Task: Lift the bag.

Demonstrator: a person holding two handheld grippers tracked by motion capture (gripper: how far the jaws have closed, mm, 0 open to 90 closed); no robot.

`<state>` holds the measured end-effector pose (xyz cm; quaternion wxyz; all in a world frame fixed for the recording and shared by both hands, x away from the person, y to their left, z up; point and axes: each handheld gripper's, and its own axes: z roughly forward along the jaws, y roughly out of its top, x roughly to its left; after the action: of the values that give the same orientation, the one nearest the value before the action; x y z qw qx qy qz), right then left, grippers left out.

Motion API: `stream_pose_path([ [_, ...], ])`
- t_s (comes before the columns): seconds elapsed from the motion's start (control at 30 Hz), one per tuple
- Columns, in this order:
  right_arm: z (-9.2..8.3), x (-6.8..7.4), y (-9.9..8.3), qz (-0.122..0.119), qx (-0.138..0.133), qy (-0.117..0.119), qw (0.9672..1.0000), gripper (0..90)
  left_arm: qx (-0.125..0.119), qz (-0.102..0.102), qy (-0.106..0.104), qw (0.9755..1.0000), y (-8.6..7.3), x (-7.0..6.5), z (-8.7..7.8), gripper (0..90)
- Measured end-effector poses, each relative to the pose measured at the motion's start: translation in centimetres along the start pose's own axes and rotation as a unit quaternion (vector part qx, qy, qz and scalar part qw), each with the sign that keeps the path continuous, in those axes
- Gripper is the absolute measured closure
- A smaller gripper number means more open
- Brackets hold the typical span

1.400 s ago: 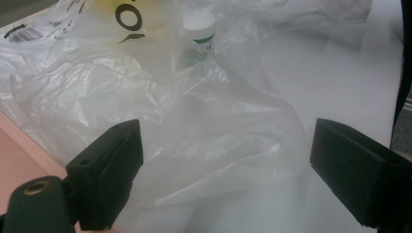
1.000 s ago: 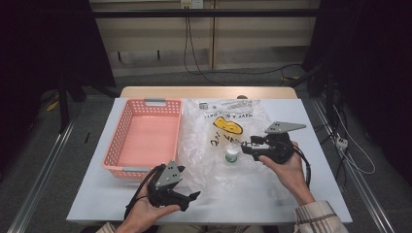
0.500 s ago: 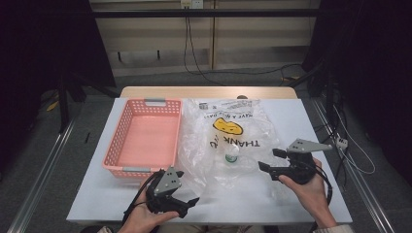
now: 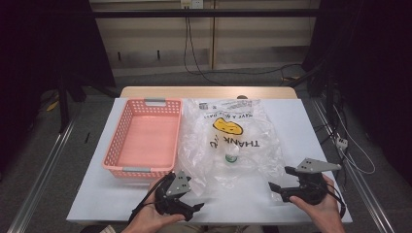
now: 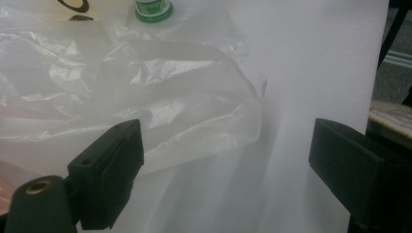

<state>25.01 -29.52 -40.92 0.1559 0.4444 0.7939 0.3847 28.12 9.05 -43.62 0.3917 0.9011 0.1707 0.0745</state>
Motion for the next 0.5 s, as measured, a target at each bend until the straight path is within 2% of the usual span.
stream_pose_path([
  [0.07, 0.1, 0.3, -0.6, -0.004, 0.011, 0.002, 0.9999, 18.8, 0.014, -0.003, -0.003, 0.9999, 0.0, 0.1, 0.4, 16.2],
  [0.1, 0.2, 0.4, -0.9, -0.004, 0.020, 0.003, 0.9998, 18.9, 0.019, -0.001, 0.003, 0.9998, -0.1, 0.2, 0.6, 18.9],
  [0.2, 0.9, 0.3, -1.8, -0.017, 0.044, 0.008, 0.9989, 22.3, 0.024, -0.002, -0.001, 0.9997, -0.3, 0.7, 1.2, 29.1],
  [0.23, 1.1, 0.1, -2.0, -0.019, 0.052, 0.006, 0.9985, 21.5, 0.032, 0.003, 0.007, 0.9995, -0.1, 0.8, 1.2, 33.5],
  [0.27, 1.3, 0.0, -2.1, -0.021, 0.058, 0.004, 0.9981, 21.8, 0.035, 0.007, 0.024, 0.9991, 0.0, 0.8, 1.4, 34.9],
  [0.3, 1.5, -0.1, -2.2, -0.019, 0.064, 0.005, 0.9977, 23.2, 0.034, 0.010, 0.011, 0.9993, 0.1, 1.1, 1.6, 36.9],
  [0.37, 1.9, -0.3, -2.5, -0.019, 0.073, 0.004, 0.9971, 25.4, 0.039, 0.015, 0.022, 0.9989, 0.3, 1.2, 2.0, 44.2],
  [0.4, 2.1, -0.3, -2.6, -0.020, 0.080, 0.004, 0.9966, 28.6, 0.049, 0.012, 0.017, 0.9986, 0.3, 1.2, 2.3, 46.7],
  [0.43, 2.2, -0.3, -2.7, -0.021, 0.086, 0.004, 0.9961, 34.5, 0.053, 0.008, 0.028, 0.9981, 0.3, 1.2, 2.3, 49.3],
  [0.47, 2.3, -0.2, -2.8, -0.019, 0.092, 0.004, 0.9956, 40.6, 0.050, 0.007, 0.013, 0.9986, 0.4, 1.4, 2.4, 50.7],
  [0.5, 2.4, -0.3, -2.8, -0.015, 0.096, 0.004, 0.9952, 45.5, 0.050, 0.007, 0.012, 0.9987, 0.4, 1.4, 2.5, 52.5],
])
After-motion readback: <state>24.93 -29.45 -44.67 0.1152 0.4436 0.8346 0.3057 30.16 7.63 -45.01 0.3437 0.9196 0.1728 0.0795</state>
